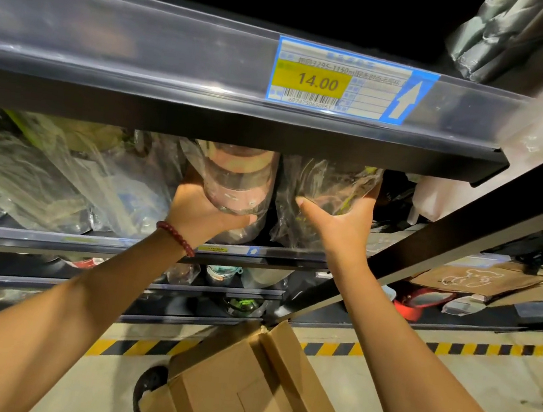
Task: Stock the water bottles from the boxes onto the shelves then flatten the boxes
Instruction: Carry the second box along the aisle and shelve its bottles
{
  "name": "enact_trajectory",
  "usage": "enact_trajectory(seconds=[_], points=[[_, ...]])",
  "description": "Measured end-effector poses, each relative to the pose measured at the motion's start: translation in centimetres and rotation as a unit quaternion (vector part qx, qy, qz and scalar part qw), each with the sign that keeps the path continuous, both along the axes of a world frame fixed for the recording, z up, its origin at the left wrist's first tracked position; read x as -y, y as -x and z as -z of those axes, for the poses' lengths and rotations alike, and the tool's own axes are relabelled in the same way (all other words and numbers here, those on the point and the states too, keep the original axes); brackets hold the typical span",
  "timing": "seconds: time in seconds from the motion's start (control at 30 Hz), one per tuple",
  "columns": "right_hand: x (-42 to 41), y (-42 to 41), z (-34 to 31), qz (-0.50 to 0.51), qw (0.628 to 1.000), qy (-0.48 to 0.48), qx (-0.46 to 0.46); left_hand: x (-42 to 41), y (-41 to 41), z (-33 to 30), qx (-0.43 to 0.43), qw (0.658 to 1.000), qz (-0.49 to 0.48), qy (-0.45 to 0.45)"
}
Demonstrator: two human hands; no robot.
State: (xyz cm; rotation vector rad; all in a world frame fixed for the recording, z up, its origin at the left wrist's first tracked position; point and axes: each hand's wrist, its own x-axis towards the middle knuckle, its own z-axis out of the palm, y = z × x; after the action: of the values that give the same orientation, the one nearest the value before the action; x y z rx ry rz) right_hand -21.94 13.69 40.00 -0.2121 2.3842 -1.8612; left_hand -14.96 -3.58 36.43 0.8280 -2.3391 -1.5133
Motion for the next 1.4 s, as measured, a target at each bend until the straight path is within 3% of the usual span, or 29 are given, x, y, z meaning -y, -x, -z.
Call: enact_trajectory(seconds=[0.47, 0.67, 1.0, 1.4], points=[[0.1, 1.2, 0.0, -0.024, 0.999, -0.029, -0.018, 0.4, -0.4, 0.0, 0.002, 1.000, 0.020, -0.001], [0.7, 0.4, 1.3, 0.012, 0.999, 0.040, 0.035, 0.5, -0.4, 0.4, -0.006, 1.000, 0.027, 0.011], [0.8, -0.6, 2.3, -0.015, 0.998, 0.062, 0.027, 1.1, -0.3, 1.0, -0.007, 0.999, 0.042, 0.011], [1.2, -1.2, 1.8, 0.008, 0.999, -0.002, 0.035, 1.5, -0.7, 1.7, 0.022, 0.999, 0.037, -0.010]])
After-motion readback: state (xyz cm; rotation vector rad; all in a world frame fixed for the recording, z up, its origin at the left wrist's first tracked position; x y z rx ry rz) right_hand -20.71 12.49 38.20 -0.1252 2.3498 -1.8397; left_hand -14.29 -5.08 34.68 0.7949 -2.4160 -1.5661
